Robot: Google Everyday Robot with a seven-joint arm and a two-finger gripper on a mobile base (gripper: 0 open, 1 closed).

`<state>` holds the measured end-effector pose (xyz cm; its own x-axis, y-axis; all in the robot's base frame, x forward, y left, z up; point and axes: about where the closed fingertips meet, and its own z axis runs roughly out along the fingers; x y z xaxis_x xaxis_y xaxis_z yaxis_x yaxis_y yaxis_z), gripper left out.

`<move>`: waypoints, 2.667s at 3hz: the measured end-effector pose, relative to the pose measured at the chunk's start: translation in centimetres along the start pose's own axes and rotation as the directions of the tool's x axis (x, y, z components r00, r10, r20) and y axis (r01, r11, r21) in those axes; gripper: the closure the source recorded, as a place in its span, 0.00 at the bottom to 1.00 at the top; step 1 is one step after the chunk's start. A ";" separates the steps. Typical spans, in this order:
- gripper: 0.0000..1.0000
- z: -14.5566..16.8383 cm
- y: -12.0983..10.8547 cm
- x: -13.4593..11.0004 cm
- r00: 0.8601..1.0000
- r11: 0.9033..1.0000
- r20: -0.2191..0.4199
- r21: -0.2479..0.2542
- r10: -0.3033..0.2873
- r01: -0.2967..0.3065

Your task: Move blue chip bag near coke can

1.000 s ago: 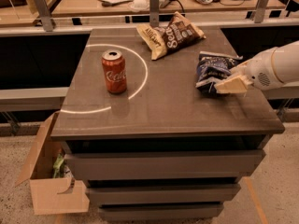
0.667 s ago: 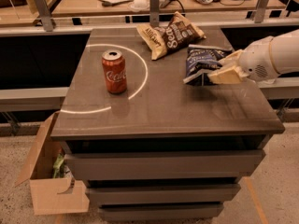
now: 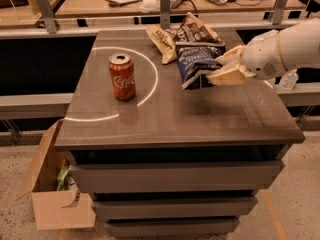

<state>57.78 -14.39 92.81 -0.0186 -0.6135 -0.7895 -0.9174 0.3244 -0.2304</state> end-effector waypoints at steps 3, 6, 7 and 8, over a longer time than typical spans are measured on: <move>0.82 5.6 3.6 -3.7 0.996 0.987 -0.011 -0.133 -0.093 0.090; 0.12 8.5 5.3 -3.5 0.995 0.982 -0.075 -0.183 -0.067 0.052; 0.00 8.5 5.6 -3.1 0.996 0.981 -0.077 -0.189 -0.044 0.029; 0.00 7.3 5.3 -1.8 0.997 0.986 -0.079 -0.166 0.015 -0.028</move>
Offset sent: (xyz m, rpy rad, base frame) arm -0.0126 0.0725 -0.0074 -0.0438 0.0208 0.1565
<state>55.90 -6.26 88.87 -0.0639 -0.6633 -0.7457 -0.9698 0.2174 -0.1102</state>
